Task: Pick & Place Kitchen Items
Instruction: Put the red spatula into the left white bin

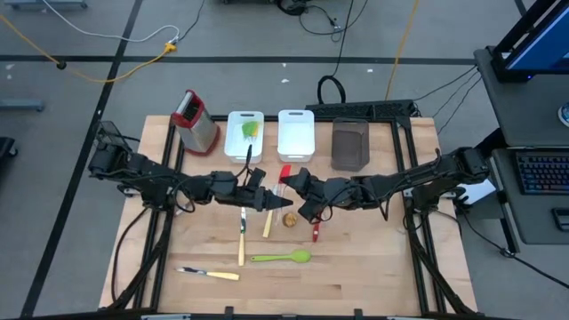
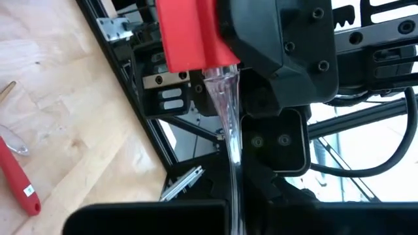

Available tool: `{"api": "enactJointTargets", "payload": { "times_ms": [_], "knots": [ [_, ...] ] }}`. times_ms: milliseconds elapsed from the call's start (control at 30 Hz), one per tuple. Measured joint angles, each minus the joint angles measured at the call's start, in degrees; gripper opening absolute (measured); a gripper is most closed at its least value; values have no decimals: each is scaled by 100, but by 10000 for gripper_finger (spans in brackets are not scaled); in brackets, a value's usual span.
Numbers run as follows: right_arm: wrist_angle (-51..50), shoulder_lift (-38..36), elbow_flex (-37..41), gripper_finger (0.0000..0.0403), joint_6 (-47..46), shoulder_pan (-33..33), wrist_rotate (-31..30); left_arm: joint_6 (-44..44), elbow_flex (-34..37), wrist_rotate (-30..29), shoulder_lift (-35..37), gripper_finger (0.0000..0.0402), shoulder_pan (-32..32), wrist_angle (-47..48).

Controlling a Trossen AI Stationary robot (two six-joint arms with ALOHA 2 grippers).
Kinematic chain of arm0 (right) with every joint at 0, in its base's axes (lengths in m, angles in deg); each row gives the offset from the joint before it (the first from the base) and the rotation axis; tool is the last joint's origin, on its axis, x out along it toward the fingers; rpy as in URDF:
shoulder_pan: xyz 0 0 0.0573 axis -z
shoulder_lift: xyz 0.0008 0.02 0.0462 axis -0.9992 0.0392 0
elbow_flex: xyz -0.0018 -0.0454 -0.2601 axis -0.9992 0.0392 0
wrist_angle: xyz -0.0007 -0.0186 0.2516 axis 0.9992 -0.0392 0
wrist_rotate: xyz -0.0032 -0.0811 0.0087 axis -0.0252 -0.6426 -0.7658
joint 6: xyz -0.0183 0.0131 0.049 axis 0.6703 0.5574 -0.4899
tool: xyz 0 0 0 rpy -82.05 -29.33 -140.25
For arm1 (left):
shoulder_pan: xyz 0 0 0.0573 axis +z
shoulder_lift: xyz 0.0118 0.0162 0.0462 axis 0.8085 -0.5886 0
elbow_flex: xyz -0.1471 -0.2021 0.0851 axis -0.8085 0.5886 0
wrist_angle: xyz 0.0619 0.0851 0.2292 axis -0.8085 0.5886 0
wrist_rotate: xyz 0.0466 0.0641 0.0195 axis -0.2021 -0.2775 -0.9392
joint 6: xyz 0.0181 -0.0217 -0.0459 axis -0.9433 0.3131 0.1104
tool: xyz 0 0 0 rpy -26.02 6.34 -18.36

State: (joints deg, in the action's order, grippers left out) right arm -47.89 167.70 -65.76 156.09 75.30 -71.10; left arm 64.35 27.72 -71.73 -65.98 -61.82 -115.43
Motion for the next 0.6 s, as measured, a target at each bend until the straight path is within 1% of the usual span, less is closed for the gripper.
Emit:
{"api": "enactJointTargets", "payload": {
  "times_ms": [233, 333, 500, 600],
  "knots": [
    [-2, 0, 0, 23, -26, 0, 39, -29, 0, 52, 0, 3, 9, 23],
    [6, 0, 0, 29, -185, 0, 50, -115, 0, 54, 0, 2, 7, 26],
    [35, 0, -2, 68, -822, 37, 82, -222, 0, 40, 0, 0, 9, 105],
    [28, 0, -2, 92, -1053, 39, 90, -234, 0, 28, 0, 1, 11, 185]
  ]
}}
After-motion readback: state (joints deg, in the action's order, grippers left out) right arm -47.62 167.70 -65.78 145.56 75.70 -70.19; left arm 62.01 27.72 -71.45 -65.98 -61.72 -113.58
